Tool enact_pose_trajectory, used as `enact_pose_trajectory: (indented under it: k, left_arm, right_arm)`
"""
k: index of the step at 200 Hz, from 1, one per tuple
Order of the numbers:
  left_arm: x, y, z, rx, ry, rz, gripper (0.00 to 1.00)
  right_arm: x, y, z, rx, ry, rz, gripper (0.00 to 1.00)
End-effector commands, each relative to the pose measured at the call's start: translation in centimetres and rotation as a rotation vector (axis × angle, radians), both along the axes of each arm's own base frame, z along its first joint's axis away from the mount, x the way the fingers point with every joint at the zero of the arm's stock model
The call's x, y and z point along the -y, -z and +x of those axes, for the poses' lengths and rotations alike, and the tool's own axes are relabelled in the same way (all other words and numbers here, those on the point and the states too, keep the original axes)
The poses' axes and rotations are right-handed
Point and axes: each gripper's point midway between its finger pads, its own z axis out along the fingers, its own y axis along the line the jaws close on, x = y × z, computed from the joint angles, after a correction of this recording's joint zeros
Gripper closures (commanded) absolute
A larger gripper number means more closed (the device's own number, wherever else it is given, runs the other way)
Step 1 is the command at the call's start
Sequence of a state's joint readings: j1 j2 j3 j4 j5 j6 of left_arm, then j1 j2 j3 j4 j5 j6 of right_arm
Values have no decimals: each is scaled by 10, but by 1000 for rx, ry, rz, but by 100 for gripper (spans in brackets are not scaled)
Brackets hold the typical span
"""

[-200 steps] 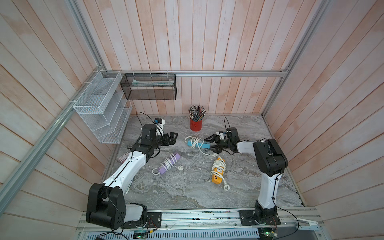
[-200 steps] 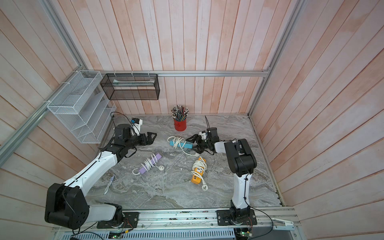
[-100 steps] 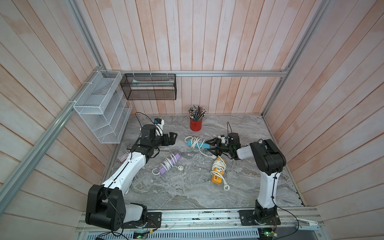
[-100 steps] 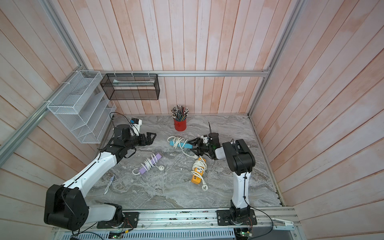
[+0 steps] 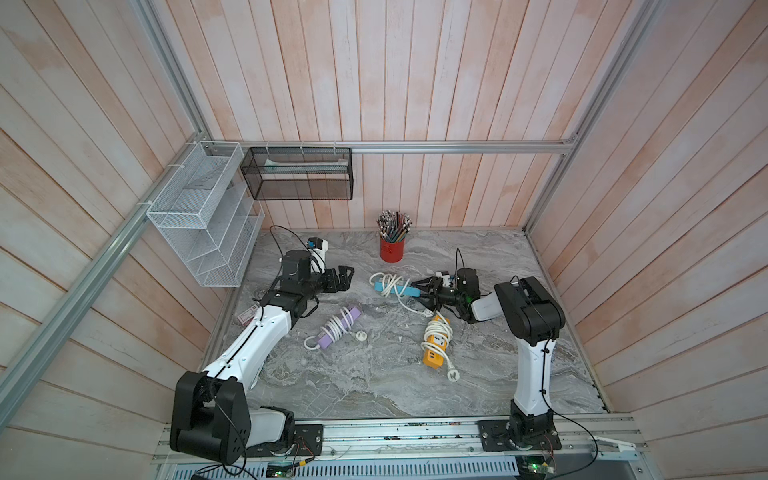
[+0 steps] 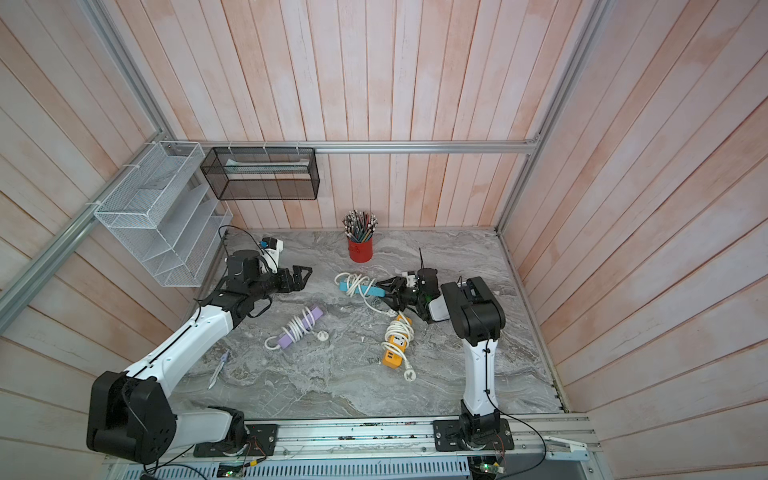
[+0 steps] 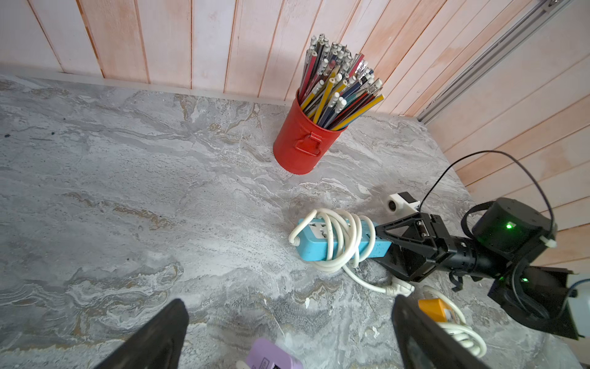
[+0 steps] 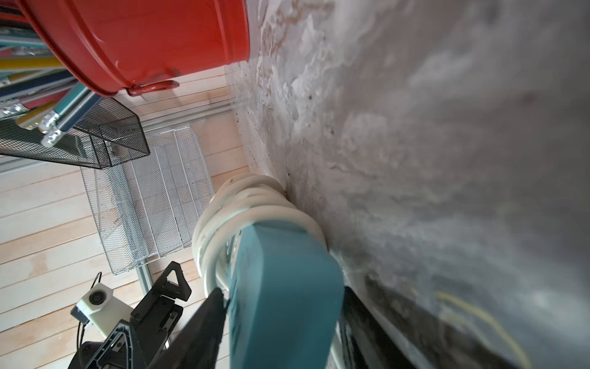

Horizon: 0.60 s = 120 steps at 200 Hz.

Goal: Unwrap the cord wrapped around the power strip
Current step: Pick up the power strip from the center of the board.

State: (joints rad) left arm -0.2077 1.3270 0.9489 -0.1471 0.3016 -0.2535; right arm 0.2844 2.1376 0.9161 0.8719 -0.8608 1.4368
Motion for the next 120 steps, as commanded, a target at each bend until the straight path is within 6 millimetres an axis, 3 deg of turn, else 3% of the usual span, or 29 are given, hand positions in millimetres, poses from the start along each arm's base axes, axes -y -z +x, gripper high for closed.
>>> enact_pose_trajectory:
  k: [1, 70, 101, 120]
  left_arm:
    - [-5, -5, 0, 37, -10, 19, 0]
    - [-5, -8, 0, 47, -10, 19, 0]
    - [-6, -7, 0, 46, -12, 21, 0]
    - [-5, -7, 0, 44, -11, 20, 0]
  right_arm:
    - [2, 3, 2, 4, 17, 12, 42]
    - [1, 8, 6, 3, 30, 30, 52]
    - [1, 8, 6, 6, 31, 31, 62]
    - [1, 7, 7, 14, 27, 32, 75]
